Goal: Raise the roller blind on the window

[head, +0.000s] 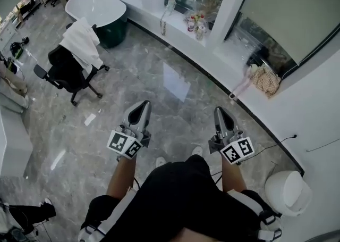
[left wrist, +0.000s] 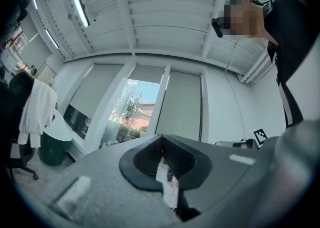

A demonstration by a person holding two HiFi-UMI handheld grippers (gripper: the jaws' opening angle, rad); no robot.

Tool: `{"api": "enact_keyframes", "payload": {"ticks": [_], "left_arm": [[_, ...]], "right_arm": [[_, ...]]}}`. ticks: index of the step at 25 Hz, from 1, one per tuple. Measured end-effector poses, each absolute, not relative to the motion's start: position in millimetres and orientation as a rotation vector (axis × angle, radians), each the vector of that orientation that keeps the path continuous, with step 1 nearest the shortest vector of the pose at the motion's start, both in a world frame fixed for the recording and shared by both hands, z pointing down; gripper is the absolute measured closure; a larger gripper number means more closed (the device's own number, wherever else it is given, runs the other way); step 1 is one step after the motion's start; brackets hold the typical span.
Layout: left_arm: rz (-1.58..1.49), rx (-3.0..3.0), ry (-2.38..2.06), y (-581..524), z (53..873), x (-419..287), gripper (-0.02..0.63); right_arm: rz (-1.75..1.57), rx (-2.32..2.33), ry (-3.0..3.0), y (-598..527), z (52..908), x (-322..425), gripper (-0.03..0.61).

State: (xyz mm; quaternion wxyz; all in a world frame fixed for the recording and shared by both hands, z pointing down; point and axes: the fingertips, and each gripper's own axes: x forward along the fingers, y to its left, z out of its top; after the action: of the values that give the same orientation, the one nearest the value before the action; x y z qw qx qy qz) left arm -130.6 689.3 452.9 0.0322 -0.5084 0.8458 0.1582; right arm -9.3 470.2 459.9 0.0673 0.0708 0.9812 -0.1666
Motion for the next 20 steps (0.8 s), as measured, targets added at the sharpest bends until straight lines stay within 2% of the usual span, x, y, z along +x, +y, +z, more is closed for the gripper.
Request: {"api": "enact_keyframes", "payload": {"ticks": [6,20], "left_arm": [[0.489,-1.682,2.549,621.4,452.7,-142.8,0.615],[0.465,-1.871,2.397,395.0,433.1,-161.0,0.614]], "right_arm": [[-0.528,0.083,2.941,414.1,464.4,-3.3,0.572],[-0.484,-0.082,2.856,206.0,445.1,-10.8,0.572]]}}
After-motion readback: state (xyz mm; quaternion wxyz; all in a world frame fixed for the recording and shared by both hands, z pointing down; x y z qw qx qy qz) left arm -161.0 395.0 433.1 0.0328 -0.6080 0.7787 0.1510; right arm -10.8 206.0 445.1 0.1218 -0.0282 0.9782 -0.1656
